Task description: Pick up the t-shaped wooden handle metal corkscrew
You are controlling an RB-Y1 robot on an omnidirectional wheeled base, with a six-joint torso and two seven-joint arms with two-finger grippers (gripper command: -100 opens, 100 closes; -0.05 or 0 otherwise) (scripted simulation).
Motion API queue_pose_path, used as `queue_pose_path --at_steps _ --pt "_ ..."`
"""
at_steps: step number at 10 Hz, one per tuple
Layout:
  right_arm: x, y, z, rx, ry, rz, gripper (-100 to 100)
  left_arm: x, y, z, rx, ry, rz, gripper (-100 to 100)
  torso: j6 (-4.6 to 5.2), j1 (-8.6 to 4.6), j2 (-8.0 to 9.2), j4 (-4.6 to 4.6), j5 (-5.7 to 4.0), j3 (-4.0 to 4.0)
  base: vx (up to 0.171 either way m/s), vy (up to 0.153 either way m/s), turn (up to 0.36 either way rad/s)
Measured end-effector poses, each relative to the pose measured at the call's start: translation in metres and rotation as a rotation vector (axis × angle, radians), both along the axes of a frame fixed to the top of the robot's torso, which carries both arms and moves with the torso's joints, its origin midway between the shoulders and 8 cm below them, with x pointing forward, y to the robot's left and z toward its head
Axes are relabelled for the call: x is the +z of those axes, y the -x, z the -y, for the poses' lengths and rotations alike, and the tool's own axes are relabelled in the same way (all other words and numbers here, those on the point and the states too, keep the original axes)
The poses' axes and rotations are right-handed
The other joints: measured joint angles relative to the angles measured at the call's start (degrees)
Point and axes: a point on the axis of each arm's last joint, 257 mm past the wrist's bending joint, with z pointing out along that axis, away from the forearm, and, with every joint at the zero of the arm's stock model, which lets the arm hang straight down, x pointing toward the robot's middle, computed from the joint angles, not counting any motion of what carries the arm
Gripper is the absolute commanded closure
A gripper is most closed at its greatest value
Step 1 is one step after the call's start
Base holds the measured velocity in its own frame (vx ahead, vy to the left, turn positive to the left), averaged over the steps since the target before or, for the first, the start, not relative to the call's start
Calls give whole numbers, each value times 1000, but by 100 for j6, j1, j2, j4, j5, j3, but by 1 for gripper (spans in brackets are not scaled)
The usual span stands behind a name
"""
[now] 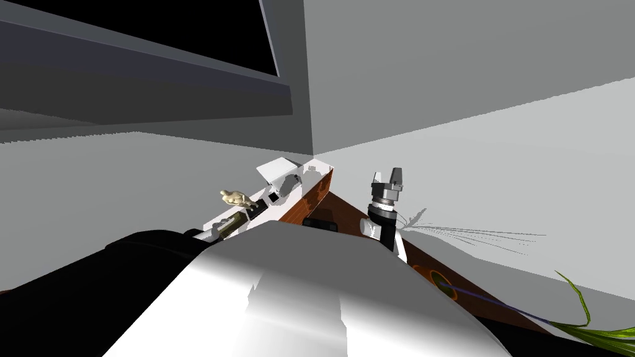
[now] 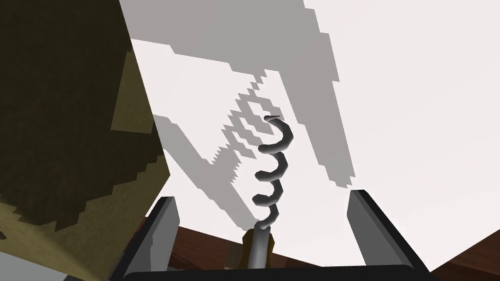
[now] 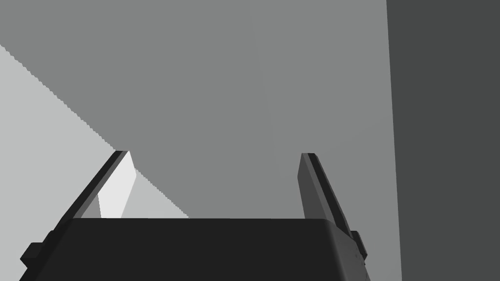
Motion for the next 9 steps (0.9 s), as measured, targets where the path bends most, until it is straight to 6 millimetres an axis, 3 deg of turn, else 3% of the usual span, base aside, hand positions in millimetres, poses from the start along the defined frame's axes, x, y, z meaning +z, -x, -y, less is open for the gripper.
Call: queue_pose_path --at_steps 1,5,6,7,9 --pt "0 0 0 0 0 0 0 -1 0 0 -1 -1 1 100 -1 -3 -1 0 -2 0 0 0 0" --pt "0 0 0 0 0 0 0 -1 0 0 -2 -1 0 100 -3 0 -1 1 0 0 0 0 0" --pt "0 0 0 0 0 0 0 -1 0 0 -2 -1 0 0 -3 0 -1 1 0 0 0 0 0" --pt "0 0 0 0 0 0 0 -1 0 0 -2 -1 0 100 -3 0 -1 1 0 0 4 -3 29" --pt "0 0 0 0 0 0 0 12 0 -5 3 -3 1 100 -5 -7 -2 1 -4 0 4 -9 9"
